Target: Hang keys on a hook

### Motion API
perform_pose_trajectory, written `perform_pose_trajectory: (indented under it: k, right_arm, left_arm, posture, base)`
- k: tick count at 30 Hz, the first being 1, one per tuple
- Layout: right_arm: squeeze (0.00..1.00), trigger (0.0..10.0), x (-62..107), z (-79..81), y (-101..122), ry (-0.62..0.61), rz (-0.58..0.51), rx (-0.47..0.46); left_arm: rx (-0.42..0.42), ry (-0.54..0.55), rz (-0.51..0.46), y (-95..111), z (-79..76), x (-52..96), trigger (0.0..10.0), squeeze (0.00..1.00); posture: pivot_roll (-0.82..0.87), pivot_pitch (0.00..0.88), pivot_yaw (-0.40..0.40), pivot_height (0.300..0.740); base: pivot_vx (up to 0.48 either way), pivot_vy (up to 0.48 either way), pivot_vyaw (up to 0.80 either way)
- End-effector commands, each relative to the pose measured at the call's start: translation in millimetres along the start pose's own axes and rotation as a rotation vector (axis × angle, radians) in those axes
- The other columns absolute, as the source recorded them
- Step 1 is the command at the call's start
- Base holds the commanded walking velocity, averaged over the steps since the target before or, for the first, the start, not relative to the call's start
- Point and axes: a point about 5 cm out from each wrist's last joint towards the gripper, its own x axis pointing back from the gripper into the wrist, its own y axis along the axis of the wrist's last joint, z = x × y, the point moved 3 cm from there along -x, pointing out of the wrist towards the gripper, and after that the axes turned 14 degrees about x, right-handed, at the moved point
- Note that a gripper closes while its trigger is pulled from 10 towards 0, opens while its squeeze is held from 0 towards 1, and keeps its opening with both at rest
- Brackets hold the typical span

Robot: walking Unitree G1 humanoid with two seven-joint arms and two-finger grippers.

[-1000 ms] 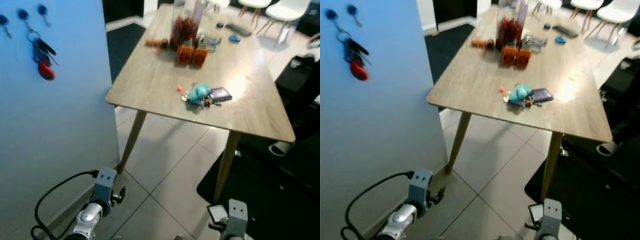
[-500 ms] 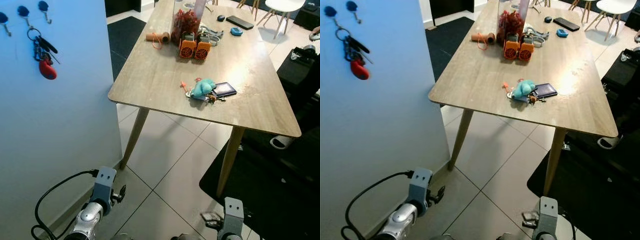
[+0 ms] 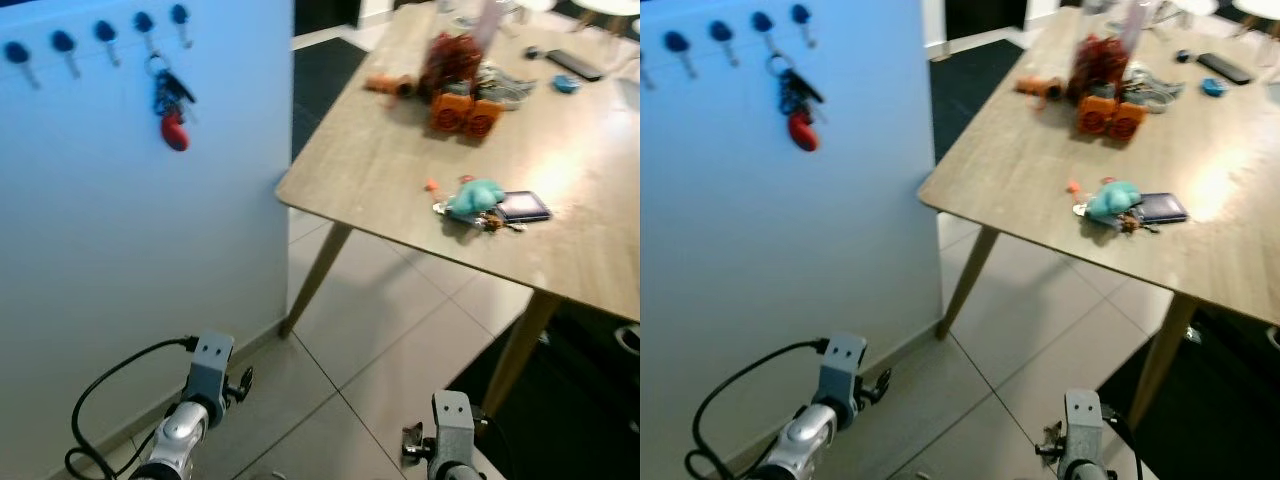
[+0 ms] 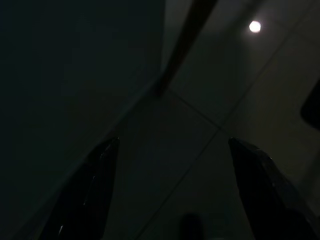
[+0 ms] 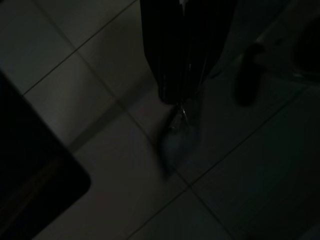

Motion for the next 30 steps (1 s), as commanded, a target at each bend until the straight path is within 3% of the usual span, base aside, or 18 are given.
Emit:
perform_pose_trajectory:
  k: [1, 30]
  right_arm:
    - [0.0, 10.0, -0.3, 5.4, 1.0, 0.019, -0.004, 0.01]
    - [0.0, 10.0, -4.1, 3.1, 13.2, 0.01, -0.024, 0.027]
  left_arm:
    - [0.005, 0.011, 0.02, -6.7, 2.3, 2.8, 10.0, 0.0]
    - [0.012, 0.075, 0.024, -2.9, 10.6, 1.1, 10.0, 0.0]
  posture:
    - [0.07, 0.035, -0.05, 0.74]
    - [0.07, 0.032, -0.053, 0.74]
  base:
    - [0.0, 0.0, 0.8]
    - [0.0, 0.0, 0.8]
